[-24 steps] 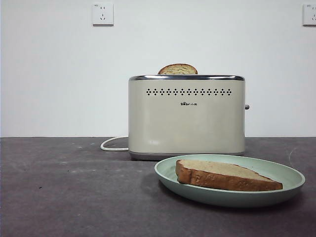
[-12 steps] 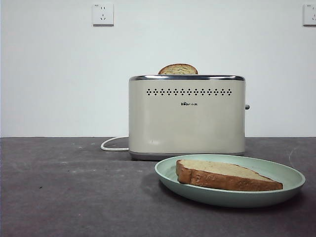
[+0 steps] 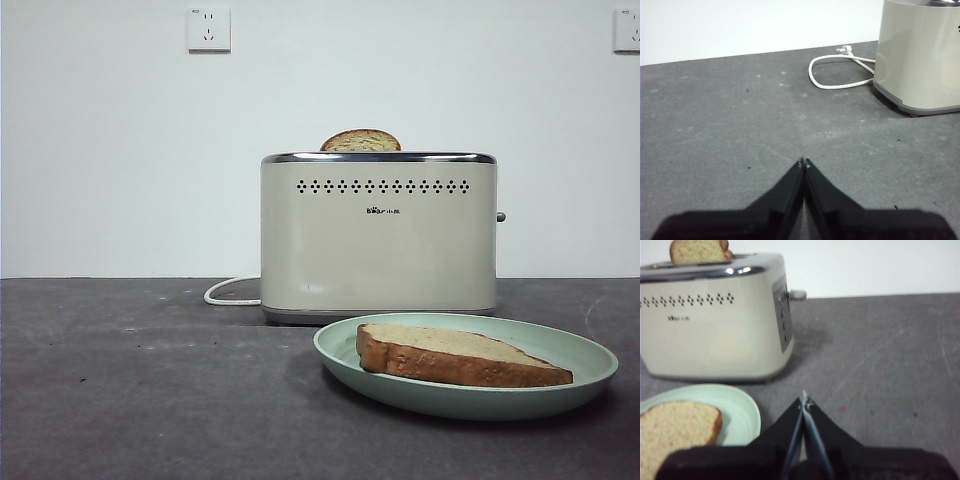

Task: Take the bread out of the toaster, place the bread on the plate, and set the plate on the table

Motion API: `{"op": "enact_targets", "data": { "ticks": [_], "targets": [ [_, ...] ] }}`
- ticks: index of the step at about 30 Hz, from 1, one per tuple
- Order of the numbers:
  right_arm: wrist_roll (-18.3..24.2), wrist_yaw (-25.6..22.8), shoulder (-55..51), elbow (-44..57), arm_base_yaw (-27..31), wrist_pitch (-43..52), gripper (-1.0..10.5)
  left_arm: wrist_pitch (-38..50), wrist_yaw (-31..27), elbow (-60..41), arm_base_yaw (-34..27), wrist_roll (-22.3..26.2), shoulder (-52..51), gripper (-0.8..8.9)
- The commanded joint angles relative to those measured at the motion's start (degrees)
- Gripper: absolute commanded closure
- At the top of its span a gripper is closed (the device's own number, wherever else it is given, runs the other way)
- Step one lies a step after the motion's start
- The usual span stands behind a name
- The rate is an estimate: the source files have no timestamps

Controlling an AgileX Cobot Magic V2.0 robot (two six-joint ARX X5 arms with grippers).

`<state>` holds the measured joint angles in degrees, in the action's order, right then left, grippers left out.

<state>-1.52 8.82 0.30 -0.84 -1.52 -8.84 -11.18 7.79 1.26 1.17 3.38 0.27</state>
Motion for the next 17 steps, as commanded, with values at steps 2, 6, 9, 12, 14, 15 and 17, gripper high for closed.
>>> {"op": "enact_targets", "data": {
  "ticks": [2, 6, 9, 12, 14, 15, 17],
  "targets": [
    [-0.57, -0.20, -0.20, 0.55, -0.07, -0.70, 9.4, -0.04, -0.20, -0.59, -0.15, -0.39, -0.15, 8.17],
    [-0.55, -0.20, -0.20, 0.55, -0.07, -0.68, 9.4, -0.04, -0.20, -0.59, -0.15, -0.42, -0.15, 8.17],
    [-0.55, -0.20, -0.20, 0.55, -0.07, -0.68, 9.4, -0.04, -0.20, -0.59, -0.15, -0.39, -0.15, 8.17],
    [-0.55, -0.20, -0.20, 0.55, -0.07, -0.68, 9.4, -0.04, -0.20, -0.59, -0.15, -0.39, -0.15, 8.17],
    [-0.55, -0.20, -0.20, 0.55, -0.07, -0.68, 9.4, -0.04, -0.20, -0.59, -0.15, -0.39, -0.15, 8.17],
    [-0.55, -0.20, -0.20, 0.55, -0.07, -0.68, 9.4, -0.04, -0.20, -0.59, -0.15, -0.39, -0.15, 8.17],
    [-0.55, -0.20, -0.20, 0.55, -0.07, -0.70, 9.4, -0.04, -0.20, -0.59, -0.15, -0.39, -0.15, 8.17]
  ]
}}
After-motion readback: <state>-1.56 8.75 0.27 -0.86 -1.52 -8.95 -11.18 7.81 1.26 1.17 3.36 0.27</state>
